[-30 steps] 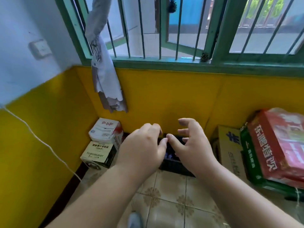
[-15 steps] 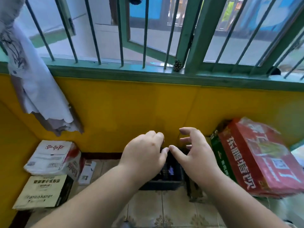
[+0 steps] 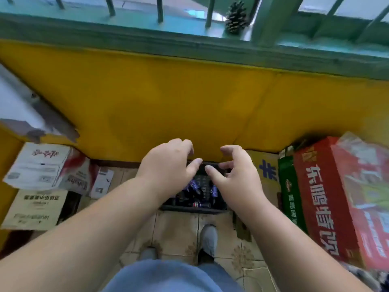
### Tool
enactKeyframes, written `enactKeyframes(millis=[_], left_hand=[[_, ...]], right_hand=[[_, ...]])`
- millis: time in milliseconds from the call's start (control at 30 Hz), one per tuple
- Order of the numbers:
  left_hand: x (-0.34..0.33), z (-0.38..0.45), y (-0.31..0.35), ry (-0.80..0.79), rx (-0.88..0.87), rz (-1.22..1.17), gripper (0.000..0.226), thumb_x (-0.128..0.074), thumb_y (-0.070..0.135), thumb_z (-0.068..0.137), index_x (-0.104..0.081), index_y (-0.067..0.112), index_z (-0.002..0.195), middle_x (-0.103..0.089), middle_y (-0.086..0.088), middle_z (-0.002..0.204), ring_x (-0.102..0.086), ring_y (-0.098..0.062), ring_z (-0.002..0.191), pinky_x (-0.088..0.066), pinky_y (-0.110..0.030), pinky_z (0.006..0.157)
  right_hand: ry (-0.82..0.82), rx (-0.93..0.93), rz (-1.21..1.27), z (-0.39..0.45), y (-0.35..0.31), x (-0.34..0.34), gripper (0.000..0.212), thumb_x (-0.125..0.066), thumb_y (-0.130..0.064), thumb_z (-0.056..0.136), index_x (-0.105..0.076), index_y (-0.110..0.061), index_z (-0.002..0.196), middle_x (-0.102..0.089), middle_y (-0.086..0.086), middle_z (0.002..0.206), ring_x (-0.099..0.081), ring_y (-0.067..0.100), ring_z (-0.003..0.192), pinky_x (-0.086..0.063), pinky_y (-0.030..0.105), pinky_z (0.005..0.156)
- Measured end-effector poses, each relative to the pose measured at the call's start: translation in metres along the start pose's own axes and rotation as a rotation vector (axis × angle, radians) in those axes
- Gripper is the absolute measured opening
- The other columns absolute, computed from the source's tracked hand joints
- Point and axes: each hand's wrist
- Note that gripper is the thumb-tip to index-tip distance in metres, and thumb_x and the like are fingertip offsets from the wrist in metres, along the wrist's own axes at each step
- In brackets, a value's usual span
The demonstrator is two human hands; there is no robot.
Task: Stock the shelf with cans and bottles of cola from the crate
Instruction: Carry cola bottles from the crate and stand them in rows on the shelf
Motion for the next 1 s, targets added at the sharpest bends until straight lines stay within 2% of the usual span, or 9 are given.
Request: enactKeyframes(millis=[100, 233, 300, 433, 600, 667, 800, 900, 1000], left_hand=[[-0.034, 0.019, -0.007, -0.037, 0.105, -0.013, 0.028, -0.052, 0.051, 0.096, -0.056, 0.027, 0.11, -0.057, 0.01, 0.097, -0.058, -0.013, 0.087, -0.05, -0.028, 0.067], [-0.092, 0.044, -0.021, -0.105, 0.217, -0.077, 0.031, -0.055, 0.048, 0.095, -0.053, 0.027, 0.119, -0.056, 0.006, 0.114, -0.058, -0.016, 0.102, -0.05, -0.032, 0.077], [-0.128, 0.057, -0.033, -0.108, 0.277, -0.099, 0.034, -0.057, 0.046, 0.095, -0.055, 0.024, 0.121, -0.056, 0.003, 0.118, -0.057, -0.02, 0.105, -0.046, -0.031, 0.074], [-0.219, 0.083, -0.071, -0.133, 0.358, -0.181, 0.038, -0.056, 0.046, 0.096, -0.052, 0.022, 0.126, -0.052, 0.001, 0.123, -0.057, -0.021, 0.104, -0.048, -0.033, 0.079], [-0.348, 0.099, -0.129, -0.265, 0.415, -0.199, 0.035, -0.051, 0.043, 0.098, -0.05, 0.021, 0.126, -0.049, -0.003, 0.122, -0.054, -0.027, 0.104, -0.05, -0.042, 0.085], [-0.394, 0.097, -0.154, -0.33, 0.465, -0.215, 0.035, -0.051, 0.045, 0.096, -0.051, 0.021, 0.122, -0.049, -0.004, 0.118, -0.053, -0.028, 0.103, -0.05, -0.045, 0.085], [-0.473, 0.093, -0.198, -0.407, 0.506, -0.199, 0.045, -0.049, 0.051, 0.092, -0.05, 0.021, 0.125, -0.05, -0.006, 0.124, -0.053, -0.028, 0.11, -0.05, -0.045, 0.092], [-0.52, 0.092, -0.222, -0.444, 0.548, -0.234, 0.049, -0.055, 0.048, 0.094, -0.046, 0.023, 0.135, -0.048, -0.006, 0.13, -0.054, -0.027, 0.115, -0.05, -0.043, 0.097], [-0.561, 0.095, -0.241, -0.461, 0.559, -0.271, 0.047, -0.058, 0.044, 0.094, -0.046, 0.024, 0.134, -0.048, -0.006, 0.13, -0.055, -0.027, 0.114, -0.05, -0.042, 0.095]], right_hand=[[-0.08, -0.011, 0.024, 0.04, 0.029, -0.014, 0.058, -0.074, -0.039, 0.088, -0.046, -0.029, 0.137, -0.051, -0.013, 0.123, -0.056, 0.002, 0.102, -0.048, 0.016, 0.076], [-0.137, -0.063, 0.052, 0.085, 0.072, -0.055, 0.056, -0.074, -0.037, 0.089, -0.046, -0.029, 0.137, -0.052, -0.011, 0.126, -0.055, 0.002, 0.103, -0.044, 0.012, 0.074], [-0.156, -0.116, 0.076, 0.103, 0.098, -0.083, 0.056, -0.074, -0.035, 0.089, -0.046, -0.029, 0.137, -0.053, -0.009, 0.13, -0.056, 0.004, 0.105, -0.047, 0.017, 0.077], [-0.16, -0.217, 0.077, 0.135, 0.163, -0.154, 0.058, -0.072, -0.036, 0.09, -0.044, -0.027, 0.14, -0.05, -0.008, 0.137, -0.055, 0.004, 0.107, -0.048, 0.024, 0.086], [-0.193, -0.394, 0.174, 0.156, 0.263, -0.251, 0.059, -0.076, -0.037, 0.087, -0.048, -0.024, 0.138, -0.052, -0.005, 0.135, -0.057, 0.005, 0.102, -0.048, 0.019, 0.078], [-0.208, -0.44, 0.184, 0.16, 0.301, -0.29, 0.067, -0.078, -0.047, 0.081, -0.05, -0.022, 0.136, -0.055, -0.003, 0.135, -0.061, 0.01, 0.103, -0.052, 0.028, 0.083], [-0.185, -0.496, 0.144, 0.171, 0.371, -0.366, 0.089, -0.069, -0.086, 0.048, -0.059, -0.025, 0.112, -0.066, 0.005, 0.109, -0.068, 0.021, 0.096, -0.059, 0.046, 0.085], [-0.26, -0.539, 0.076, 0.188, 0.415, -0.405, 0.075, -0.075, -0.075, 0.055, -0.052, -0.025, 0.106, -0.063, 0.014, 0.11, -0.066, 0.031, 0.096, -0.058, 0.04, 0.078], [-0.306, -0.525, 0.043, 0.214, 0.452, -0.436, 0.064, -0.082, -0.049, 0.076, -0.053, -0.022, 0.126, -0.06, 0.003, 0.119, -0.061, 0.021, 0.104, -0.047, 0.03, 0.078]])
Point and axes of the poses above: each hand's wrist, its own z-axis towards the middle knuckle, its own x-axis out of the back of the hand, y = z × x
